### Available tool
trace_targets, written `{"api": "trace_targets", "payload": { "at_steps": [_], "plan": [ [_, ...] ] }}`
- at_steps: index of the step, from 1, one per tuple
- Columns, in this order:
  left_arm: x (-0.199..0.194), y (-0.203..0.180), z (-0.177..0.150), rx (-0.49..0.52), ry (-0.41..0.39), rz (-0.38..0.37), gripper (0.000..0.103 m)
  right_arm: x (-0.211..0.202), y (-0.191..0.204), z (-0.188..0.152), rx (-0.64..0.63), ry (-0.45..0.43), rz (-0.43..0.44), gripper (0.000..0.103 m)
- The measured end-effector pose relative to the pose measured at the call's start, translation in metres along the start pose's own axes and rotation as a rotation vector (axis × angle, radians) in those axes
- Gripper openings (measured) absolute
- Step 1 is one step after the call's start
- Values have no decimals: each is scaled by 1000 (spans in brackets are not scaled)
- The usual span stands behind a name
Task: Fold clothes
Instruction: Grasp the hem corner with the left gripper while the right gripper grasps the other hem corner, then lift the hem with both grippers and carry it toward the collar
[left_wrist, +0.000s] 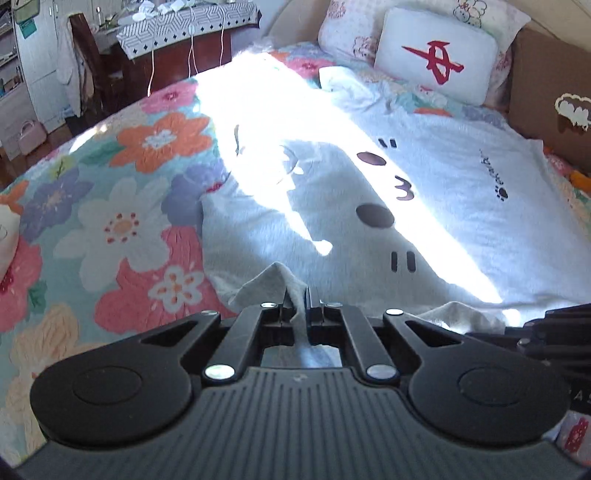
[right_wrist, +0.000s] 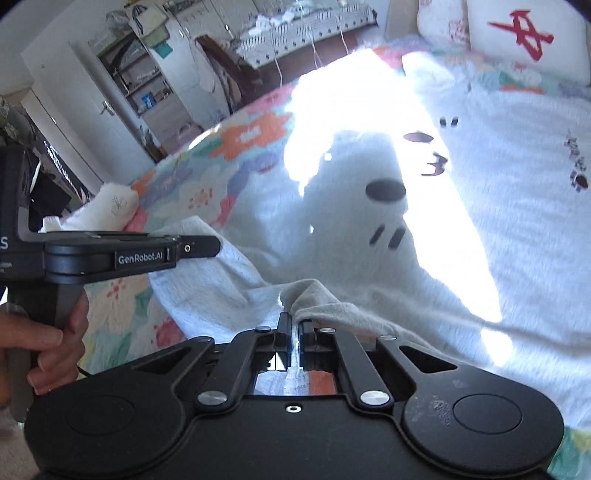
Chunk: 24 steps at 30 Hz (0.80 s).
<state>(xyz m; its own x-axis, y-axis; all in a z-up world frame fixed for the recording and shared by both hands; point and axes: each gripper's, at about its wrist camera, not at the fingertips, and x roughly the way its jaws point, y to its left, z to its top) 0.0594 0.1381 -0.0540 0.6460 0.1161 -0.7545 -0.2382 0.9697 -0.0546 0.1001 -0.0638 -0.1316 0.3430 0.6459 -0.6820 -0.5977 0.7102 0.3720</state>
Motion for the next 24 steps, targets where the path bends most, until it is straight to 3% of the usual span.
{"api": "trace_targets", "payload": {
  "at_steps": [8, 16, 20, 22, 24],
  "plan": [
    [2, -35, 81, 124, -194, 17, 4, -18, -34, 73, 67, -191, -55, 5],
    [71, -44, 130, 113, -175, -34, 4, 18, -98, 125, 157, -225, -54, 5],
    [112, -40, 166, 41, -154, -47, 4, 49, -124, 160, 161, -208, -41, 5],
    [130, -42, 188, 29, -169, -24, 4, 61, -138, 178, 167, -205, -42, 5],
    [142, -53, 205, 93, -201, 50, 4, 68, -151, 196, 180, -214, -39, 5]
  ]
}}
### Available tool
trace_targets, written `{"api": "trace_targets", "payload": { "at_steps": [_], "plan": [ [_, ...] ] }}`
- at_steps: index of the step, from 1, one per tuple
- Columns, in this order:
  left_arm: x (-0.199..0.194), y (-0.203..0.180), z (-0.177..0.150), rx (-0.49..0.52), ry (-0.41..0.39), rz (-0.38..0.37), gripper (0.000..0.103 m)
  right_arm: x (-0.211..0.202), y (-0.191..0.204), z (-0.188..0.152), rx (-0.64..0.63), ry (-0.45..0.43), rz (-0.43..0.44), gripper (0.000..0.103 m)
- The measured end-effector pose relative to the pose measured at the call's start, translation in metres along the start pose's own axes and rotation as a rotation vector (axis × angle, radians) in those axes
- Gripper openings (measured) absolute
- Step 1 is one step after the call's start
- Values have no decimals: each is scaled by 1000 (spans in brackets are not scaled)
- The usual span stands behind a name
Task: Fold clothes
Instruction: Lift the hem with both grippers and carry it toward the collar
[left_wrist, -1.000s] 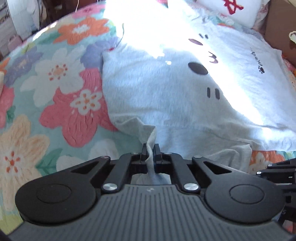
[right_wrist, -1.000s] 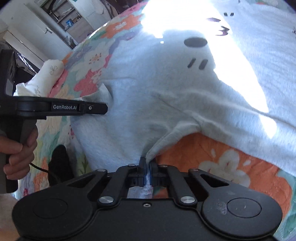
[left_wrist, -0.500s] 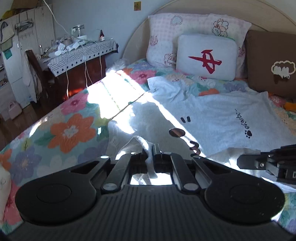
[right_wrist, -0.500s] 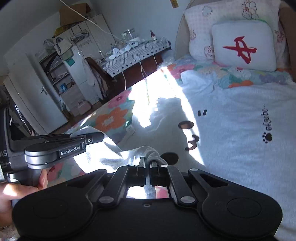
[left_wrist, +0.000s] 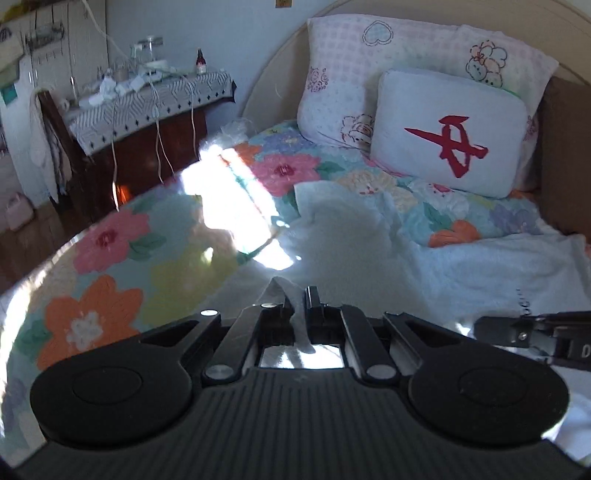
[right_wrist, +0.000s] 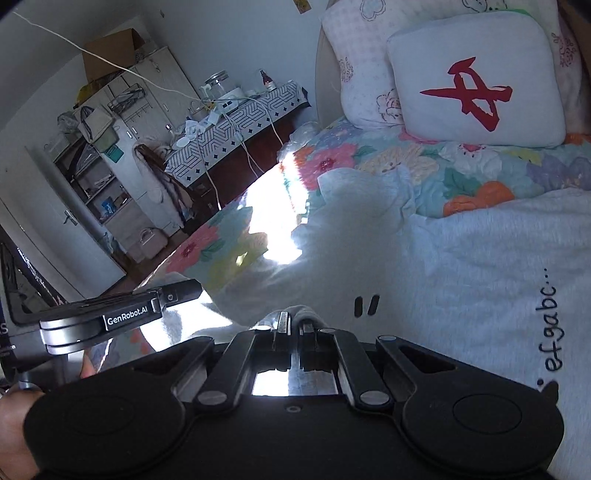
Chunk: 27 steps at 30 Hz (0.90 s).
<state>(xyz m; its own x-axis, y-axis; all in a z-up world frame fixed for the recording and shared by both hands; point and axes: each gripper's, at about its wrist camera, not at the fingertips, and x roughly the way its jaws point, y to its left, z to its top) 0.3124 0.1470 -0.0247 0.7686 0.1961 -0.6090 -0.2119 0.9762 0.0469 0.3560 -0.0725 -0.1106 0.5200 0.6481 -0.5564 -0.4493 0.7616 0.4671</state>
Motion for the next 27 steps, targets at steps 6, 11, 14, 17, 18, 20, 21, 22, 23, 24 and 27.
{"api": "trace_targets", "payload": {
  "at_steps": [6, 11, 14, 17, 18, 20, 21, 22, 23, 24, 27],
  "plan": [
    [39, -9, 33, 26, 1, 54, 4, 33, -17, 50, -12, -2, -15, 5],
    [64, -6, 45, 51, -38, 105, 4, 64, -24, 78, -30, -4, 6, 5],
    [82, -1, 57, 60, -51, 109, 4, 88, -25, 96, -54, 1, -2, 5],
    [105, 2, 68, 83, -46, 131, 3, 107, -30, 110, -56, 2, -2, 5],
    [113, 2, 72, 84, -42, 133, 3, 114, -31, 114, -57, 2, -2, 5],
    [128, 3, 79, 87, -34, 139, 3, 124, -35, 123, -63, -3, -4, 5],
    [134, 2, 82, 93, -29, 153, 3, 128, -37, 126, -66, -6, -3, 5],
    [140, 0, 85, 98, -24, 167, 3, 132, -40, 130, -65, -9, 1, 5],
    [146, -1, 88, 103, -19, 180, 3, 135, -43, 133, -61, -13, 6, 5],
    [152, -2, 90, 95, -17, 175, 3, 138, -46, 135, -56, -13, 10, 5],
    [170, -4, 96, 72, -9, 162, 3, 149, -56, 141, -44, -4, -5, 5]
  ]
}}
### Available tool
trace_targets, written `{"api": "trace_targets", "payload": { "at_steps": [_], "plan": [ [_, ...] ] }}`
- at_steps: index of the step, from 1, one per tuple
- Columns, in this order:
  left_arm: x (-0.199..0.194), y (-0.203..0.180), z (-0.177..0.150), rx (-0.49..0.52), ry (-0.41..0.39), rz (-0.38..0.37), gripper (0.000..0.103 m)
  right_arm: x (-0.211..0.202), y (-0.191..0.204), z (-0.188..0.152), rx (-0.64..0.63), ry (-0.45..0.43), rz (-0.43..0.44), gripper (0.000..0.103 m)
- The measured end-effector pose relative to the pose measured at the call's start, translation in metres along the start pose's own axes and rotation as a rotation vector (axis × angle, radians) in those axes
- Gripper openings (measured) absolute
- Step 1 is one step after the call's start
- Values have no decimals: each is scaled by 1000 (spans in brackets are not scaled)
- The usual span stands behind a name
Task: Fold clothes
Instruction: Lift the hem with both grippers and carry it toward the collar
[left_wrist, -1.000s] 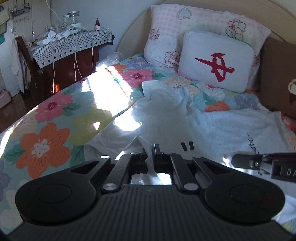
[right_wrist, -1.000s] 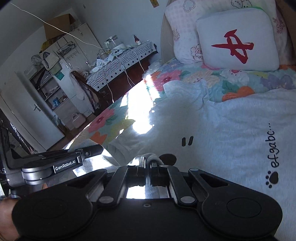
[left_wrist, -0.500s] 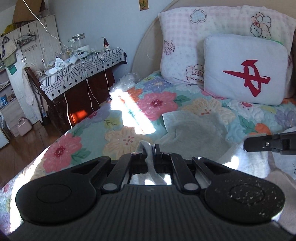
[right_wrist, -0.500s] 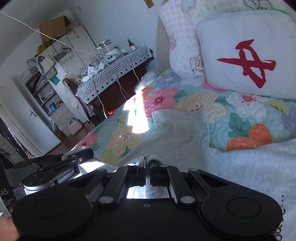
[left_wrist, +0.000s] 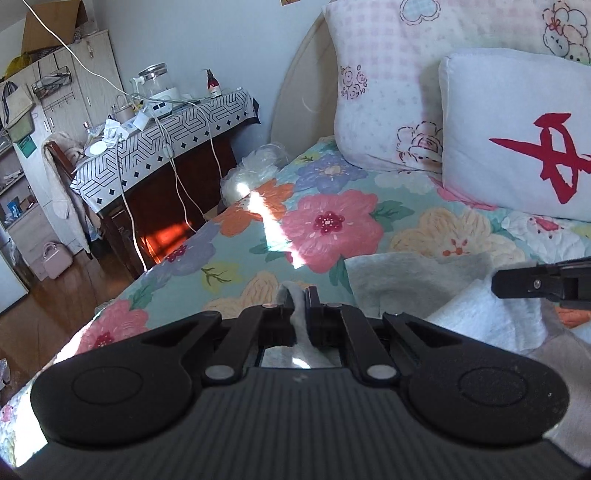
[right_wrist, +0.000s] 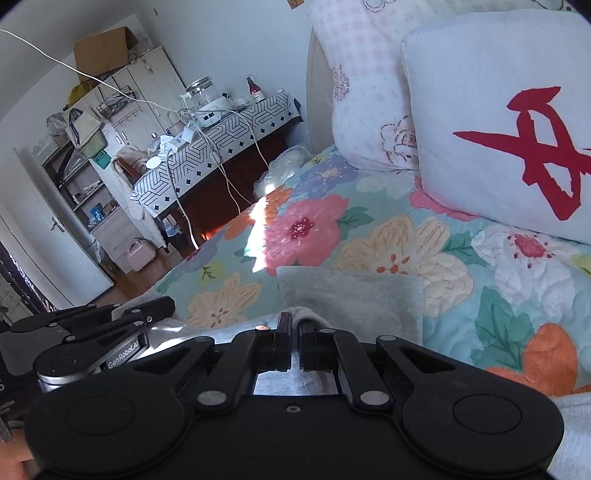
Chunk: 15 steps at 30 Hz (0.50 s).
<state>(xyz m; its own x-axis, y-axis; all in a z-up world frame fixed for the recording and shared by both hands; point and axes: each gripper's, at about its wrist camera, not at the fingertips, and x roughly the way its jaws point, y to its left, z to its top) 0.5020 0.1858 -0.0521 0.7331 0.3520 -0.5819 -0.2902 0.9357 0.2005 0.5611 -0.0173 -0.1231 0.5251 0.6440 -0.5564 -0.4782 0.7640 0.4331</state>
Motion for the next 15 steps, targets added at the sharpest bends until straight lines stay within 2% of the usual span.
{"api": "trace_targets", "payload": {
  "at_steps": [5, 7, 9, 11, 13, 14, 15],
  "plan": [
    [29, -7, 5, -15, 11, -3, 3, 22, -20, 7, 35, 17, -14, 5],
    [47, -9, 3, -10, 61, 2, 6, 35, -29, 8, 67, 31, -16, 8],
    [63, -11, -1, -14, 98, 1, 7, 40, -39, 6, 126, 54, -29, 19],
    [76, -13, -7, -25, 126, -3, 8, 34, -48, -3, 189, 62, -44, 40],
    [88, -14, -13, -37, 152, -8, 9, 10, -51, -14, 203, 33, -67, 52],
    [89, -15, -15, -39, 148, -1, 11, -6, -52, -20, 197, 15, -77, 53],
    [89, -16, -17, -42, 145, 6, 19, -26, -54, -27, 185, 8, -89, 54]
  ]
}}
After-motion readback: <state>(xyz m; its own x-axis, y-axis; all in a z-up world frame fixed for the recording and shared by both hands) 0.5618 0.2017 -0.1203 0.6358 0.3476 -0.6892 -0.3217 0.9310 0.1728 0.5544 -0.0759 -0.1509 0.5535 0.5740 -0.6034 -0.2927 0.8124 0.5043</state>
